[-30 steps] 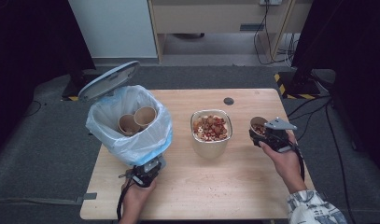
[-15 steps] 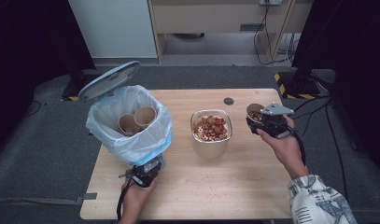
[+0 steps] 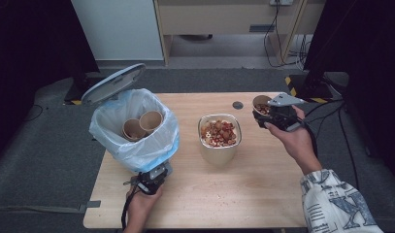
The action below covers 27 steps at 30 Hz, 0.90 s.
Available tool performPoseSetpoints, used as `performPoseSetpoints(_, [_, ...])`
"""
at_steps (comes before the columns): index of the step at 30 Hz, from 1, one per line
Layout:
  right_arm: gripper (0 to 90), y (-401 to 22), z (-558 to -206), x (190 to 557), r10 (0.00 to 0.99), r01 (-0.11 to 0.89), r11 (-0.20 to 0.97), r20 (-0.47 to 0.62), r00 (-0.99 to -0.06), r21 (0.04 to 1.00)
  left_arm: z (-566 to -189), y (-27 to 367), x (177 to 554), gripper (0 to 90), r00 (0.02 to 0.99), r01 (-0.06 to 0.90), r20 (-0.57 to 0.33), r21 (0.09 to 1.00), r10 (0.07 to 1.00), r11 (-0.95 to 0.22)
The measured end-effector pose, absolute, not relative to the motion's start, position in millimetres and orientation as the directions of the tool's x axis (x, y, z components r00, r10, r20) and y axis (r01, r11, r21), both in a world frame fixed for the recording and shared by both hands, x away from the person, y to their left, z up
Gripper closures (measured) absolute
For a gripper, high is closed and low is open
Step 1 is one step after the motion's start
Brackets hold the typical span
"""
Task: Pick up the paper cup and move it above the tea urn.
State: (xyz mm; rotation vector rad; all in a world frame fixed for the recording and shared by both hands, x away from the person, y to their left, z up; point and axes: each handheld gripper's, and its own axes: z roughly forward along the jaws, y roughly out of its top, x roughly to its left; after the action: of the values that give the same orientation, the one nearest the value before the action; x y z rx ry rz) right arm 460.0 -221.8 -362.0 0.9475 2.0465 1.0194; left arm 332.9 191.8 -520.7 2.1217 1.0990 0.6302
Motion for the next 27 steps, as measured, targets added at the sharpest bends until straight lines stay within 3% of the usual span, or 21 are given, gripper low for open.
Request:
performPoseSetpoints(10, [37.3,-211,-339,466,0.790,0.256,0.475,-0.280,-0.546,0.842,-521,192,333,89.3,0.531,0.523,0.114,0.736,0.840,-0.430])
performPoseSetpoints(27, [37.3,-209,-335,480,0.740,0.198,0.518,-0.320,-0.592,0.832,-521,191,332,89.3,0.531,0.519,0.121,0.735,0.838,-0.436])
